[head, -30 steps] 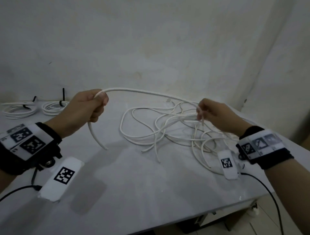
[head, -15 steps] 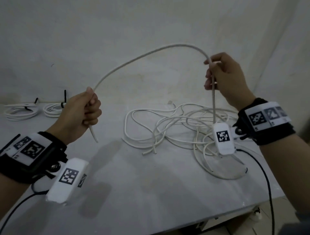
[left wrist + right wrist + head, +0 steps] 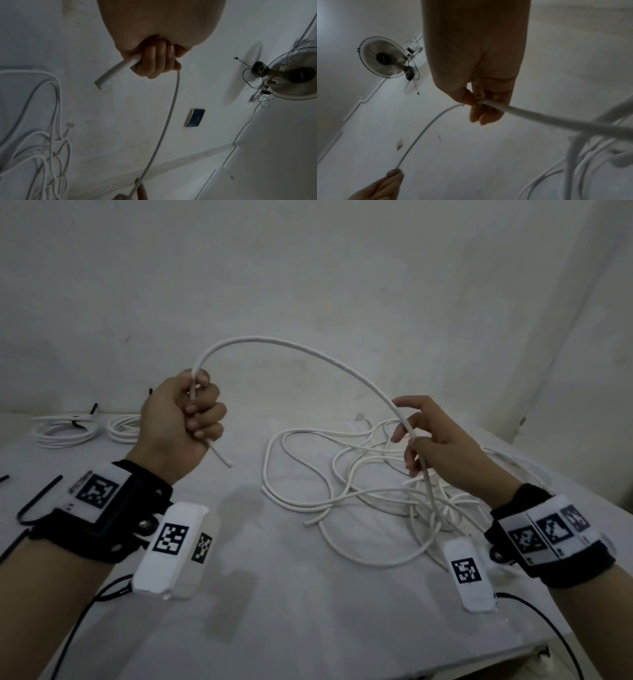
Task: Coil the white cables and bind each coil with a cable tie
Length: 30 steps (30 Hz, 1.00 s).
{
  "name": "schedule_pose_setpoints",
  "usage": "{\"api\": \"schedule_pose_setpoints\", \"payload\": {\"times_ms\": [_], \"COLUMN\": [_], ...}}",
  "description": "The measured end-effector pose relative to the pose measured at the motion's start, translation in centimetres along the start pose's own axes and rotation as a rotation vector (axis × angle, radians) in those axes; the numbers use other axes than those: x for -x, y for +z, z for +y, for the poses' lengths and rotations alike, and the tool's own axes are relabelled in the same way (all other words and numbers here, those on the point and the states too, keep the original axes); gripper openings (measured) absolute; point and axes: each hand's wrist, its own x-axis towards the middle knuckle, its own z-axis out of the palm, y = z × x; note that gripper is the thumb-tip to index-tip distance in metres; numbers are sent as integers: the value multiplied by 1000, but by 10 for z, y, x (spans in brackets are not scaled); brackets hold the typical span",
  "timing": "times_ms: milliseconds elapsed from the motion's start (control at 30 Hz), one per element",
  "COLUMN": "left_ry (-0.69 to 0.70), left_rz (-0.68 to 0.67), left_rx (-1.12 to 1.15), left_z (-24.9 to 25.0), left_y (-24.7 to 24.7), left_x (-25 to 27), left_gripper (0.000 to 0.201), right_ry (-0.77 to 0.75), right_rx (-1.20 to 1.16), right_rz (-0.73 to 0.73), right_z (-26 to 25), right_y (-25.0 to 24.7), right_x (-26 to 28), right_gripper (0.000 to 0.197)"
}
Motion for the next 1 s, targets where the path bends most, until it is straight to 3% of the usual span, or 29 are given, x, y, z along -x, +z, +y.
{"api": "schedule_pose_setpoints", "payload": {"times_ms": [167,267,333,467,500,567,667,733,833,1000], "left_ry": [17,57,99,155,149,127,81,49,9,-4], "left_rz": [24,87,117,125,116,85,12,-48,-129,-222], "left_rx": [-30,41,115,153,142,91,-41,-145,-300,-496], "left_z": [-1,6,13,15,11,0,-16,-25,-37,-48], "left_y": [14,14,15,22,24,27,27,28,30,34], "left_x": [0,-1,-3,-8,-9,-8,-3,3,12,21], "left_gripper": [15,29,36,38,38,37,34,33,33,37], "right_ry": [-225,-349,-377,-305,-332,-525,-745,-783,-749,-640], "right_rx": [143,303,445,799,876,969,996,988,887,510], "right_rz": [176,271,137,-423,-455,-370,-255,-260,-259,-88], "right_z": [-17,-12,-3,-2,-5,-15,-29,-37,-49,-62], "right_y": [27,40,49,76,83,93,97,96,86,76], "right_x": [-18,-23,-21,-7,-3,3,10,10,5,-13], "right_gripper": [25,24,39,79,84,83,64,59,48,25]}}
